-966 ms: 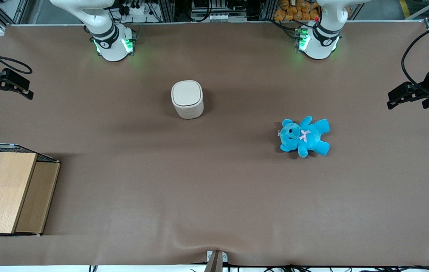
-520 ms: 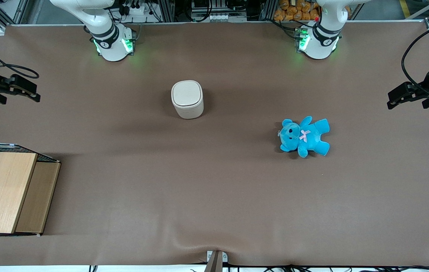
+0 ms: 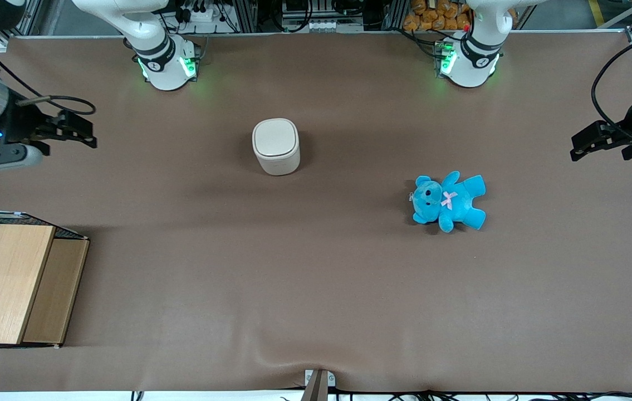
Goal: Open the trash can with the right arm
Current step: 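Move the right gripper over the white trash can's lid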
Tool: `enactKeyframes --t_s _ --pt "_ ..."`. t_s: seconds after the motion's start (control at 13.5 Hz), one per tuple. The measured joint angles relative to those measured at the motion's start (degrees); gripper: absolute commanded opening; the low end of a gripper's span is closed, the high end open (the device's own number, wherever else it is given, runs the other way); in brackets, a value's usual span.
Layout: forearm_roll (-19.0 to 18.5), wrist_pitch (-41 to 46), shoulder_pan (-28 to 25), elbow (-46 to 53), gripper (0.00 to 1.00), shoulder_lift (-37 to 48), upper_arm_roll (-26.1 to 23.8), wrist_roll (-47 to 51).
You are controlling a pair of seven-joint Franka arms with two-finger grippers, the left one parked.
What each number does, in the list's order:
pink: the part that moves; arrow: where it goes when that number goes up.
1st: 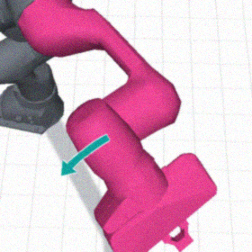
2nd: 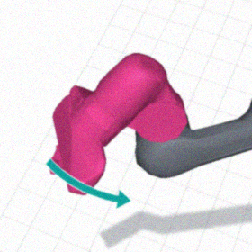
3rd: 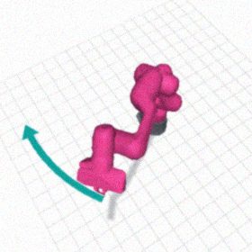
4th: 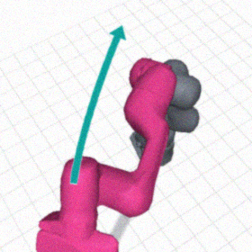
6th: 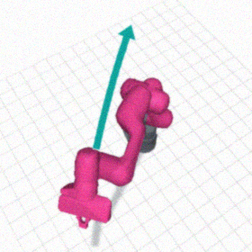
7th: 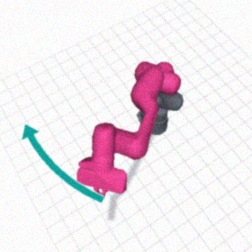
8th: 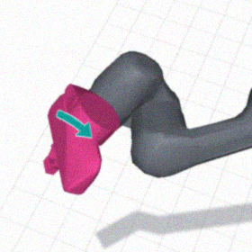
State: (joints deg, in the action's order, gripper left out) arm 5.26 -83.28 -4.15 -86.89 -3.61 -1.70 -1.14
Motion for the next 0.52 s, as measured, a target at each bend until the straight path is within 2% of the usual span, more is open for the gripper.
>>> enactKeyframes --t_s 0.15,0.3,0.45,0.52 --pt "0.8 -0.4 -1.5 -0.7 0.67 -0.8 0.0 1.3" --pt "1.0 -1.8 -4.4 -2.7 0.44 -1.0 -0.1 3.4" --pt "1.1 -3.2 -7.2 -5.4 0.30 -1.0 -0.2 4.8" --pt "1.1 -3.7 -8.5 -6.6 0.27 -1.0 -0.2 6.0"
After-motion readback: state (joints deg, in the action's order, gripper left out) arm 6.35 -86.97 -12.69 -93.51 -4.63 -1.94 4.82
